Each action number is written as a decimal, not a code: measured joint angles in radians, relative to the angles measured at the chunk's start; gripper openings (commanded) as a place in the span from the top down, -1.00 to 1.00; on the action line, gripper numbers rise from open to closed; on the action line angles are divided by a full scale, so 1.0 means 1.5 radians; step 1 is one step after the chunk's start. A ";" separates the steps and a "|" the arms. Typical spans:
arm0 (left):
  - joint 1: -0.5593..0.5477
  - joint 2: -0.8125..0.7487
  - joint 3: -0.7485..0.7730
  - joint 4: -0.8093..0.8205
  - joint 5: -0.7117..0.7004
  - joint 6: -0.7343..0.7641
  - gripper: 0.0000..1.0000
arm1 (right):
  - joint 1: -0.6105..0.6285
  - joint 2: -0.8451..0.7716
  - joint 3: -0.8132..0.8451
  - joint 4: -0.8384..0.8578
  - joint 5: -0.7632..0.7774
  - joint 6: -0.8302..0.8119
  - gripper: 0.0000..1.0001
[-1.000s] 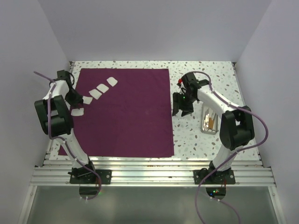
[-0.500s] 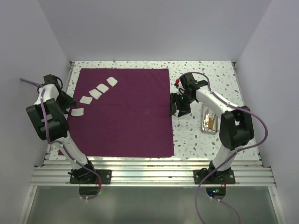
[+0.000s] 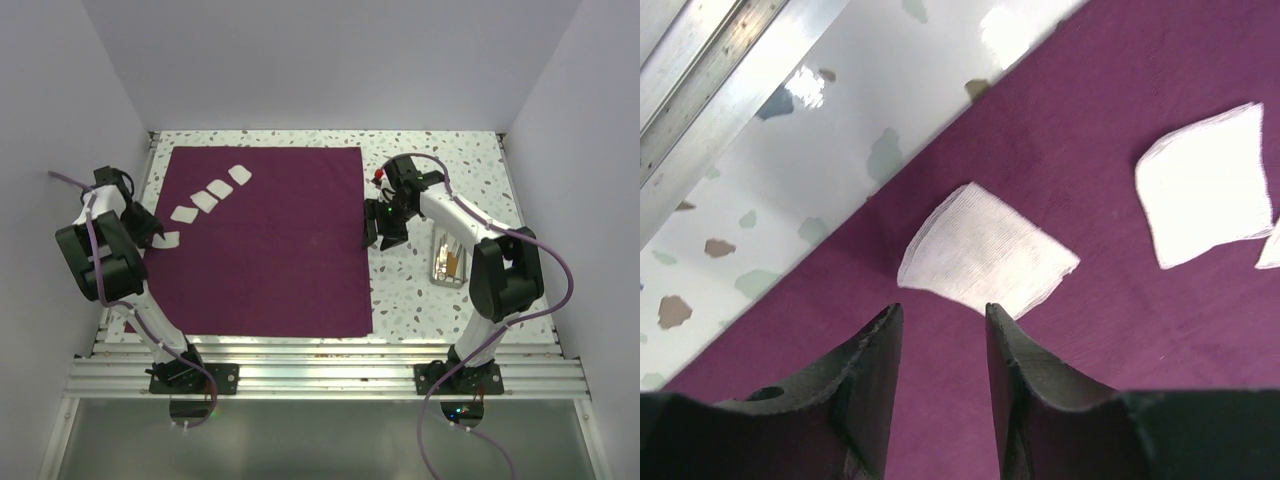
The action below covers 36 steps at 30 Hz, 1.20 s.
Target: Prepare the surgical pack
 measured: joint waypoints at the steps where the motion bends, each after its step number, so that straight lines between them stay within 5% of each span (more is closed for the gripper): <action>1: 0.001 0.001 0.000 0.004 0.004 0.001 0.17 | 0.000 0.000 0.000 0.000 0.000 -0.001 -0.16; 36: -0.003 0.028 -0.001 0.032 -0.001 0.015 0.28 | 0.000 0.015 0.000 -0.001 0.000 -0.012 -0.16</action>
